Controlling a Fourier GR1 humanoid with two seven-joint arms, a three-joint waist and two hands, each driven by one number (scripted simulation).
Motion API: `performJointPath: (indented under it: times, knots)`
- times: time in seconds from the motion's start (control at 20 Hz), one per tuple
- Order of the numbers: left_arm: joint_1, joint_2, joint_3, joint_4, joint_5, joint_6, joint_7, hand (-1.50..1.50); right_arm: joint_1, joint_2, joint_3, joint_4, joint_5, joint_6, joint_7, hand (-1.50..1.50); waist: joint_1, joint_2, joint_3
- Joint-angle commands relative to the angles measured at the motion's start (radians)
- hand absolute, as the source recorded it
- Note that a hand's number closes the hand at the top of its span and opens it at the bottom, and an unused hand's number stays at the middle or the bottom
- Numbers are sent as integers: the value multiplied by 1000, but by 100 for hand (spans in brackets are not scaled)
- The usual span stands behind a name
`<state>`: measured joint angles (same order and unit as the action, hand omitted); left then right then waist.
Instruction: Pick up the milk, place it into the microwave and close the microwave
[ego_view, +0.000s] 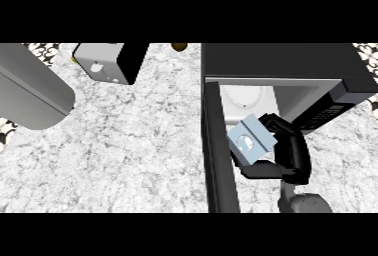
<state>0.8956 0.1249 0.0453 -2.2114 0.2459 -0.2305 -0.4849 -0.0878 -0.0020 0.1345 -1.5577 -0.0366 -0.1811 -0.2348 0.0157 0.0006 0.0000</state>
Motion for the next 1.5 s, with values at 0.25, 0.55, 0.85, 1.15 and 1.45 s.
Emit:
performJointPath:
  times: [0.25, 0.55, 0.85, 1.15, 1.45]
  knots:
    - [-74, 11, 62, 62, 34, -43, 20, -150, -287, -35, -189, 460, -20, -24, -87, 150, 8, 4, 1]
    - [-79, 12, 120, 40, 86, -78, 71, -150, -422, -54, -249, 709, -32, 21, -227, 150, 6, 3, 1]
    - [-168, 6, 112, 82, 56, -54, 123, -150, -591, -74, -306, 983, 8, -24, -429, 150, 13, 8, 1]
    - [-151, 35, 180, 124, 106, -129, 77, -150, -690, -101, -336, 1150, 48, -93, -571, 150, 27, 12, 2]
    - [-141, 5, 157, 105, 71, -119, 71, -150, -793, -119, -282, 1237, 166, -324, -544, 150, 44, 15, 1]
